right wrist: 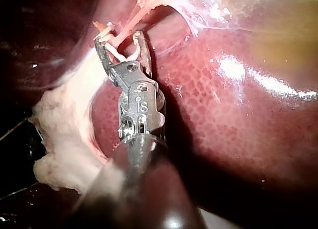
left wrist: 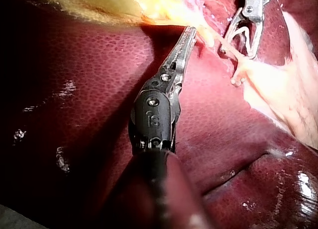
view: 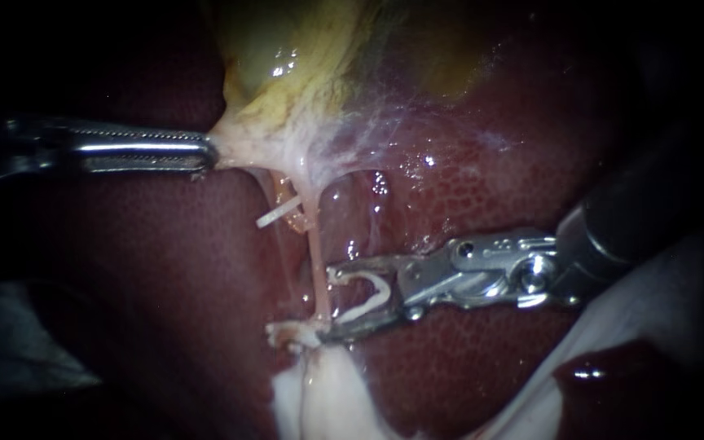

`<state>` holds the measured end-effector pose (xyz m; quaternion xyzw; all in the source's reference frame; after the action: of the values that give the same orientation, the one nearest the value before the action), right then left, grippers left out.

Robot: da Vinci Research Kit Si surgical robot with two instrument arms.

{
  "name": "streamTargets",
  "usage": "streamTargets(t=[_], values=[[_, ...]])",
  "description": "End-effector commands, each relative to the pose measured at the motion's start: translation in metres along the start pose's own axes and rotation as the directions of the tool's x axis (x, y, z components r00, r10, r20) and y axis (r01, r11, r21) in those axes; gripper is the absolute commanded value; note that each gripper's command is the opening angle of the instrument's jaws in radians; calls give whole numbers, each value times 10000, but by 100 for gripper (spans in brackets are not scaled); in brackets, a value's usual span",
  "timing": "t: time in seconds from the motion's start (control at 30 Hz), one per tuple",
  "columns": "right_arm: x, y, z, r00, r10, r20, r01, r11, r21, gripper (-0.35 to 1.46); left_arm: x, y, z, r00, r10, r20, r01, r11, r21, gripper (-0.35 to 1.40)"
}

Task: Clipping first clip right tube

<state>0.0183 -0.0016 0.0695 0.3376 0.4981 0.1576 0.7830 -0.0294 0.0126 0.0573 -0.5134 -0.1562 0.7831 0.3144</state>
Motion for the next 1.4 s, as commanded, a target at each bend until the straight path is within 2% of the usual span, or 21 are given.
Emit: streamTargets(t=[0.03, 0.23, 0.63, 0.93, 1.07, 1.23, 1.4], values=[[-1, 1, 3, 9998, 169, -87, -168, 9998, 104, 50, 0, 0, 0, 10000, -3, 1, 3, 10000, 5, -35], [0, 4, 12, 9952, 690, -690, -652, 9963, 554, 50, 1, 2, 0, 10000, -6, 1, 6, 10000, 13, -35], [3, 3, 12, 9851, 1188, -1243, -1093, 9908, 803, 50, 1, 2, 0, 10000, -8, 1, 8, 10000, 15, -35], [19, -14, 6, 9775, 1304, -1657, -1125, 9872, 1135, 50, 1, 2, 0, 10000, -7, 1, 7, 10000, 13, -35], [26, -24, 4, 9764, 1361, -1674, -1108, 9821, 1521, 49, 1, 2, 0, 10000, -7, 1, 7, 10000, 13, -35], [31, -36, 5, 9775, 1423, -1556, -1015, 9643, 2445, 46, 1, 2, -1, 10000, -7, 1, 7, 10000, 13, -35], [34, -41, 7, 9780, 1411, -1537, -988, 9620, 2545, 45, 1, 2, -1, 10000, -6, 1, 6, 10000, 11, -35]])
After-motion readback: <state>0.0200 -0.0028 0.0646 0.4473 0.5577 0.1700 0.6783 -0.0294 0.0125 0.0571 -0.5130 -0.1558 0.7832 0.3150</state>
